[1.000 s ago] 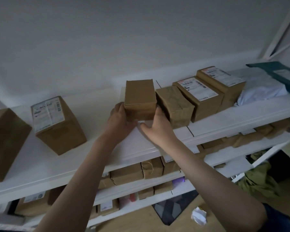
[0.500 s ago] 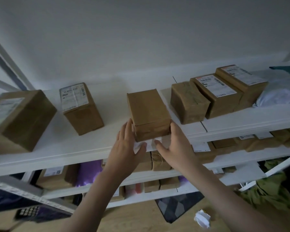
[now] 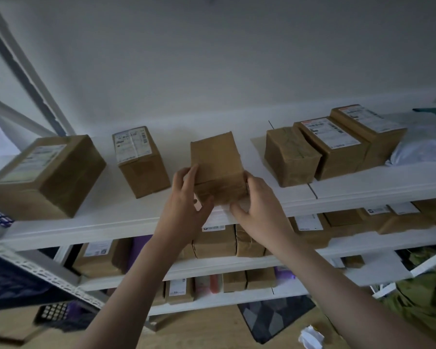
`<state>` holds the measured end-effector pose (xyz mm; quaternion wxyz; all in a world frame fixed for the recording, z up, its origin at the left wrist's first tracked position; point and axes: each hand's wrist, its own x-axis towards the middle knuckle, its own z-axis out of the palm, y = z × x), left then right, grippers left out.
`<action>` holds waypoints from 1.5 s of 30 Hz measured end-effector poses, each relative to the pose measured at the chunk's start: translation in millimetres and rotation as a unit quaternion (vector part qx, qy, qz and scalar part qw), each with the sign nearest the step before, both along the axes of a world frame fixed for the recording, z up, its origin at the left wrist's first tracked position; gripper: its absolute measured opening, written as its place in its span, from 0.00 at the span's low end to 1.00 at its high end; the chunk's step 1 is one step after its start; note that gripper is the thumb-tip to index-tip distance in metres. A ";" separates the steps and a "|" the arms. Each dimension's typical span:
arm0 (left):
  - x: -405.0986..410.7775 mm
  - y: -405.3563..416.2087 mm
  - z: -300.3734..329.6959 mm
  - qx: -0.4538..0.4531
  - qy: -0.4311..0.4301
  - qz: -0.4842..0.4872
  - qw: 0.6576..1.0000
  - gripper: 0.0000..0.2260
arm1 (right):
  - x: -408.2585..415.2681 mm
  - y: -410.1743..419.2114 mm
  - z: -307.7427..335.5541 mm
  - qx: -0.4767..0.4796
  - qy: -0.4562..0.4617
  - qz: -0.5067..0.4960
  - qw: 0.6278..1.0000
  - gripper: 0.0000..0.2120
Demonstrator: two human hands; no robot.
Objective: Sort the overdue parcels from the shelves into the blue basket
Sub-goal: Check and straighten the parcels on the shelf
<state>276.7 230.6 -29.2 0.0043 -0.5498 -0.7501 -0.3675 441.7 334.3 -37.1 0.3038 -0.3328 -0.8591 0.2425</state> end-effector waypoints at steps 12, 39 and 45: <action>-31.1 -33.9 -4.6 -0.014 -0.084 0.067 0.994 0.27 | -47.1 -24.3 19.5 0.047 0.091 0.077 0.992 0.31; -29.3 -0.2 5.0 0.003 -0.205 -0.083 0.975 0.39 | -13.8 14.4 17.9 0.146 0.004 0.010 0.989 0.29; -42.8 -11.5 1.4 -0.027 -0.098 -0.043 0.994 0.37 | -34.4 4.8 14.6 0.147 0.016 0.038 0.988 0.30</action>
